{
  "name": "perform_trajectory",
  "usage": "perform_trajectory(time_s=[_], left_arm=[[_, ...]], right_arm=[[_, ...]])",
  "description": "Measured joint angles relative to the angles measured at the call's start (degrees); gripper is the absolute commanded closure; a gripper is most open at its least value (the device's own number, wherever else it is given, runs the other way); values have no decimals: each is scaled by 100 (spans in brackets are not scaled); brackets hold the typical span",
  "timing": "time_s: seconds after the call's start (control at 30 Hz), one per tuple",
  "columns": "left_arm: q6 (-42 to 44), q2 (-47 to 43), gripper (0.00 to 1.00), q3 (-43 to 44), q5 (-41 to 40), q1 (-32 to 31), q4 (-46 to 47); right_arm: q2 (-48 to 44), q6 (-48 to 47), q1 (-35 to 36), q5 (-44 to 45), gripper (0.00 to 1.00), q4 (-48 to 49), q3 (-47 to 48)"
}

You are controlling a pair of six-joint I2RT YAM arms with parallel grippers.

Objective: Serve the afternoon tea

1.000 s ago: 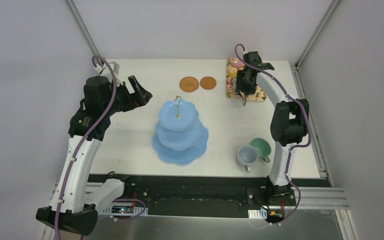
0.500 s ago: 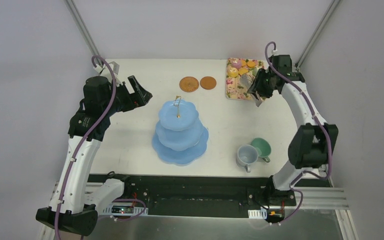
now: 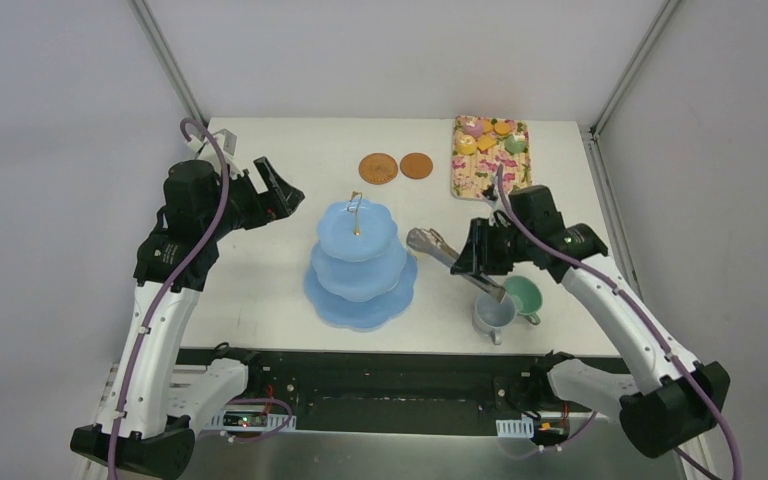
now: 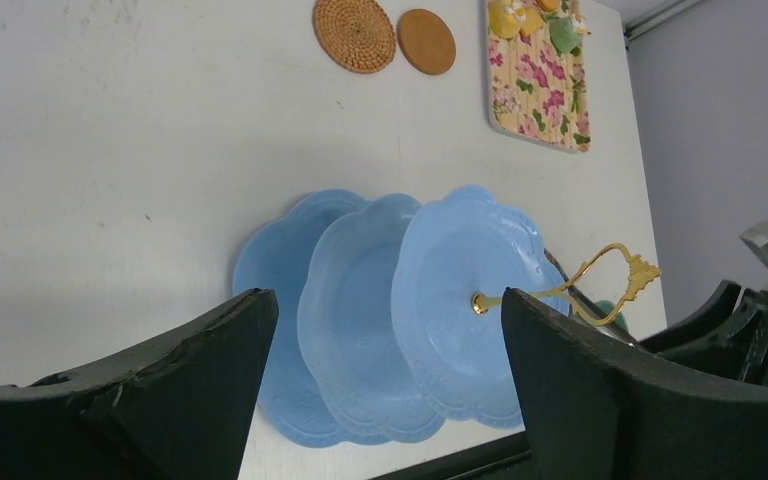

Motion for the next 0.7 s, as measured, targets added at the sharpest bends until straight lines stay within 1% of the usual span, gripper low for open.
perform_trajectory(time_s=[0.13, 0.27, 0.5, 0.7], left_arm=[[-13, 0, 14, -26, 9, 0, 2], [-33, 2, 14, -26, 24, 0, 0], [-140, 4, 15, -48, 52, 0, 2], [-179, -15, 15, -61, 57, 0, 0]], right_arm=[[-533, 219, 492, -20, 67, -256, -426], [-758, 380, 951, 92, 67, -516, -577], [-739, 514, 1569, 267, 67, -710, -577], [-632, 699, 2164, 310, 65, -590, -577]])
